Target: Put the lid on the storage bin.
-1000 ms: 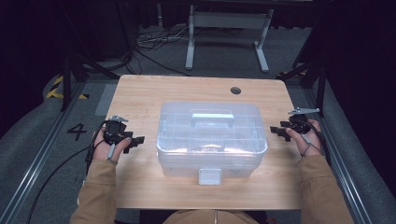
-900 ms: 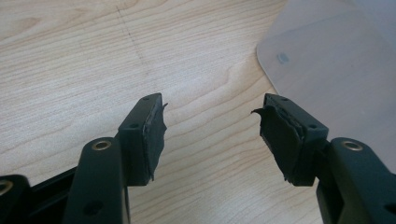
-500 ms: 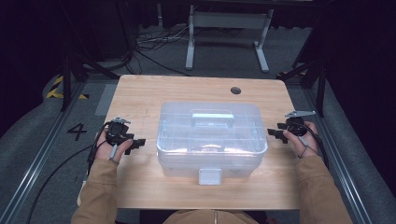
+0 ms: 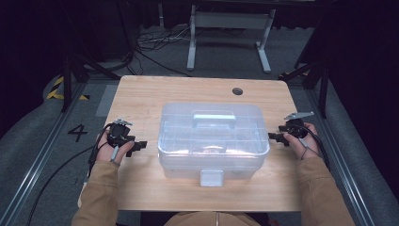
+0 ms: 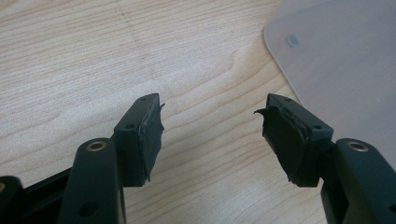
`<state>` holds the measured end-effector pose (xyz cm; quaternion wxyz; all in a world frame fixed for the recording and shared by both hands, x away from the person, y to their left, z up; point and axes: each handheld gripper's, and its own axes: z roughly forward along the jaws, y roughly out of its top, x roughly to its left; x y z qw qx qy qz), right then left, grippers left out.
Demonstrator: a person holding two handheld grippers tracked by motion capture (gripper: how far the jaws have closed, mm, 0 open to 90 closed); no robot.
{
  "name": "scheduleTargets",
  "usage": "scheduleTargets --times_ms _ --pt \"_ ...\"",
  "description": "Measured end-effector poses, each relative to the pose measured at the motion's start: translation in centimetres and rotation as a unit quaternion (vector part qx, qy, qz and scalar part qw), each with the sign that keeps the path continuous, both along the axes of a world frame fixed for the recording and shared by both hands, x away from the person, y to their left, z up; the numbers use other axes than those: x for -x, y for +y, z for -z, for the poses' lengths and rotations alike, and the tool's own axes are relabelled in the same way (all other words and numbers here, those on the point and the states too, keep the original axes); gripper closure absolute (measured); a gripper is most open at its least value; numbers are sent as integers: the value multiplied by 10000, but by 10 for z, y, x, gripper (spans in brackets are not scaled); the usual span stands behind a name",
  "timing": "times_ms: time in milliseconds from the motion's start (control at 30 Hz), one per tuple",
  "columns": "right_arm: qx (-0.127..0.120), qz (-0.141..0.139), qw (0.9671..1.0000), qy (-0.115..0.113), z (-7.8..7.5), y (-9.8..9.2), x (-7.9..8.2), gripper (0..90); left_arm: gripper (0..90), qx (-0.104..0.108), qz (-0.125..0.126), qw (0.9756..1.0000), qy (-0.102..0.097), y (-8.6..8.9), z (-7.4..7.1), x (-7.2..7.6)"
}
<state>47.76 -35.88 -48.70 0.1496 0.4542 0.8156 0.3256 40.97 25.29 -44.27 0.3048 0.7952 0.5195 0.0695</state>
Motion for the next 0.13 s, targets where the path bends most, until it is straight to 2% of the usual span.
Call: scheduleTargets --times_ms 133 --pt "70 -54 10000 4 1 -1 -1 305 378 9 -4 10000 16 0 1 -1"
